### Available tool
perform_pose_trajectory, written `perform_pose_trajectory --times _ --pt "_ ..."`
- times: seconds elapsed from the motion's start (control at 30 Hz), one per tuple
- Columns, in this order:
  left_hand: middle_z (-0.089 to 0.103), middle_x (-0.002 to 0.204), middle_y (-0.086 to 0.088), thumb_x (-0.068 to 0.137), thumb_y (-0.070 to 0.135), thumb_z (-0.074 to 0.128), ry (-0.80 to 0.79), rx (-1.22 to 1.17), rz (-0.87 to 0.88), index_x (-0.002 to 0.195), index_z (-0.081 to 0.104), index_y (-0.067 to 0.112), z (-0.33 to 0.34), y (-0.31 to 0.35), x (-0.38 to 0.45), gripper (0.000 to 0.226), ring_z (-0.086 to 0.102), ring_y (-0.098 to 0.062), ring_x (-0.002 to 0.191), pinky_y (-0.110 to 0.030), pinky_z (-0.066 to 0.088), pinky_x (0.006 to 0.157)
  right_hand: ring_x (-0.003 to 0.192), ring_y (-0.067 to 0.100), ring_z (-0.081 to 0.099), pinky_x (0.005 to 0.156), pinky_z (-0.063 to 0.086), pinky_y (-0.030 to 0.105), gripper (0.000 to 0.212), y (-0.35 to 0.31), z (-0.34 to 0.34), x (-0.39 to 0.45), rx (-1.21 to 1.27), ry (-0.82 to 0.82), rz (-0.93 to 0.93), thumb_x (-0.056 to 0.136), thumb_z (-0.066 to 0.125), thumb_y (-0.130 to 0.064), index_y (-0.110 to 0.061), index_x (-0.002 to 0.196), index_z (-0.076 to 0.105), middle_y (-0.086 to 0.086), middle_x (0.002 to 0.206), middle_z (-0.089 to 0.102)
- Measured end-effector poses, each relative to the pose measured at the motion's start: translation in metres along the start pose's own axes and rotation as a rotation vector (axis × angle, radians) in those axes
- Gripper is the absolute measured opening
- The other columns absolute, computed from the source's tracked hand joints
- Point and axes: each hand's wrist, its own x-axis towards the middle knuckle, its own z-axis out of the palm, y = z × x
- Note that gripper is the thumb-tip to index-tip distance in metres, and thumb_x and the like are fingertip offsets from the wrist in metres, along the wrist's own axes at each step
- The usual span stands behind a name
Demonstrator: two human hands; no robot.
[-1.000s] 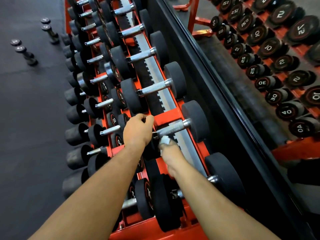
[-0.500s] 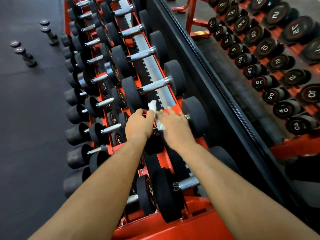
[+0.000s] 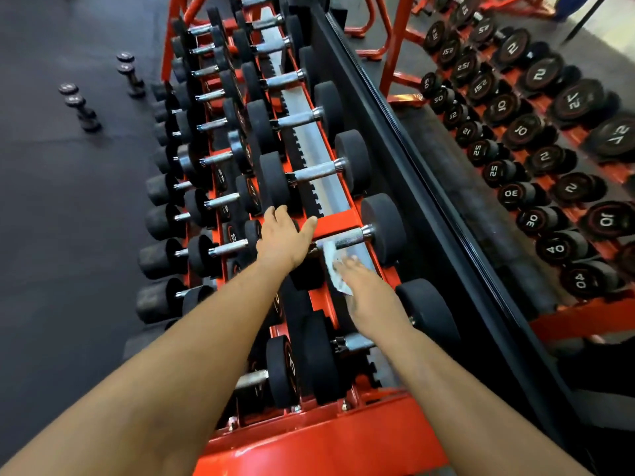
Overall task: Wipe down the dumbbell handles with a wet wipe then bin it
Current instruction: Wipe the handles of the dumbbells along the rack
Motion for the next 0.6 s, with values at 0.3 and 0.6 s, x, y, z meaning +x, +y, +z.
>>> perform_pose_trajectory --times 0.3,0.6 --pt "0.064 0.135 0.001 0.101 0.041 0.047 -0.045 -0.229 0.096 0.123 0.068 0.025 0.054 -0.05 -0.153 0.035 0.056 -0.02 0.128 -0.036 0.044 0.105 0.145 0.03 0.037 0.12 0.007 0.06 0.068 0.008 0.056 -0.098 -0.585 -0.087 -0.171 0.082 0.024 -0.009 -0.002 0.148 0.043 0.016 0.152 0.045" --pt "0.065 0.094 -0.001 0.093 0.042 0.038 -0.063 -0.141 -0.087 0.075 0.06 0.025 0.052 -0.025 -0.147 0.033 0.058 -0.026 0.089 -0.033 0.041 0.073 0.147 0.034 0.031 0.121 0.016 0.058 0.061 -0.004 0.059 -0.117 -0.664 -0.134 -0.131 0.089 0.026 -0.01 0.003 0.148 0.038 0.022 0.153 0.04"
